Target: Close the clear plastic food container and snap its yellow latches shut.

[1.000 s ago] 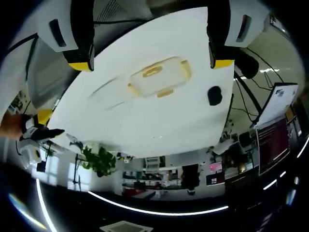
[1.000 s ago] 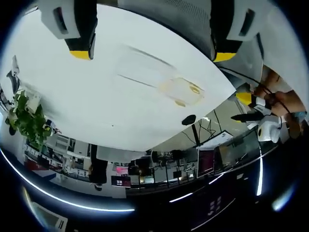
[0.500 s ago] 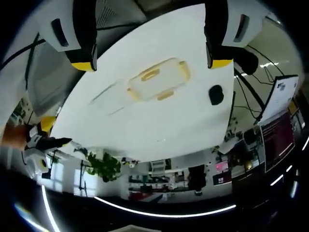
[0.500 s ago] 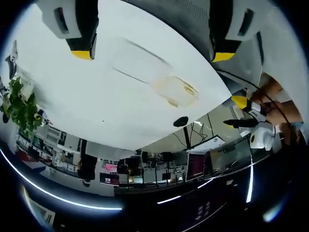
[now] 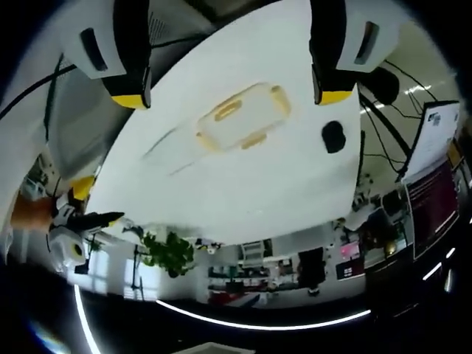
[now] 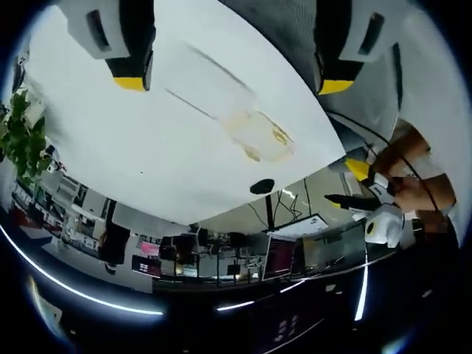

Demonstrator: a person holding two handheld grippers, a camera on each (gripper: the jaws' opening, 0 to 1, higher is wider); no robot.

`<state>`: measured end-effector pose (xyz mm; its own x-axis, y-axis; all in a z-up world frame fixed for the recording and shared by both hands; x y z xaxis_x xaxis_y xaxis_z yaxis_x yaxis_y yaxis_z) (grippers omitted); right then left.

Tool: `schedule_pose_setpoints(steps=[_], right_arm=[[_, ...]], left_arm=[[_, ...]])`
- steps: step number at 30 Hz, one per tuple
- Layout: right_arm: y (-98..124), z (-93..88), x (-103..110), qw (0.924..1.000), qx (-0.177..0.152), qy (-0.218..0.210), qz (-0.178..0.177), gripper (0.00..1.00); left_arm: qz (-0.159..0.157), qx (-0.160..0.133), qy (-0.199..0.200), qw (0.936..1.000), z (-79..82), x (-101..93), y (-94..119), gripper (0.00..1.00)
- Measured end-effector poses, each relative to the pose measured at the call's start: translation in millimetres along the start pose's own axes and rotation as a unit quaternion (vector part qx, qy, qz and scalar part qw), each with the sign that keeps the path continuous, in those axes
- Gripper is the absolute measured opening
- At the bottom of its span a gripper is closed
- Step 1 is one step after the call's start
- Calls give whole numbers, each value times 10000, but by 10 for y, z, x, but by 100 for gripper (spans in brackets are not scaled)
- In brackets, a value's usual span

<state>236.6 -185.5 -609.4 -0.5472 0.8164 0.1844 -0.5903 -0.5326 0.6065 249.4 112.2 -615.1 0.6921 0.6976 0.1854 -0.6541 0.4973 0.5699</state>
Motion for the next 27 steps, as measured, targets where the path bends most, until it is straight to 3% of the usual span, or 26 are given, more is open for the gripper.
schedule_pose_setpoints(steps=[6, 10, 17, 27], right_arm=[[-111, 91, 60, 9992, 46, 385, 73, 88], [-200, 122, 101, 9976, 96, 665, 136, 88], [-333, 104, 107, 9971, 206, 671, 309, 85], [-477, 128, 184, 9925, 362, 1041, 529, 82]], left_arm=[[-410, -62, -8, 9991, 0, 28, -57, 88], [-508, -121, -102, 9986, -6, 82, -80, 87], [-697, -98, -390, 9968, -63, 119, -120, 87], [-928, 16, -811, 9924, -149, 181, -215, 86]])
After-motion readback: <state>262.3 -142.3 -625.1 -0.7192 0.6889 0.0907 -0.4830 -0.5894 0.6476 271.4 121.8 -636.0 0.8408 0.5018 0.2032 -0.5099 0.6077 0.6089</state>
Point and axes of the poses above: the point that each gripper's makers call its tool centre point, and the gripper's own axes: y roughly backward along the fingers, x roughly to its left, z roughly out of its top, the point moved 4 cm from there along y, roughly backward along the fingers, and after that the axes turned 13 degrees about -y, right-handed, at the moved point
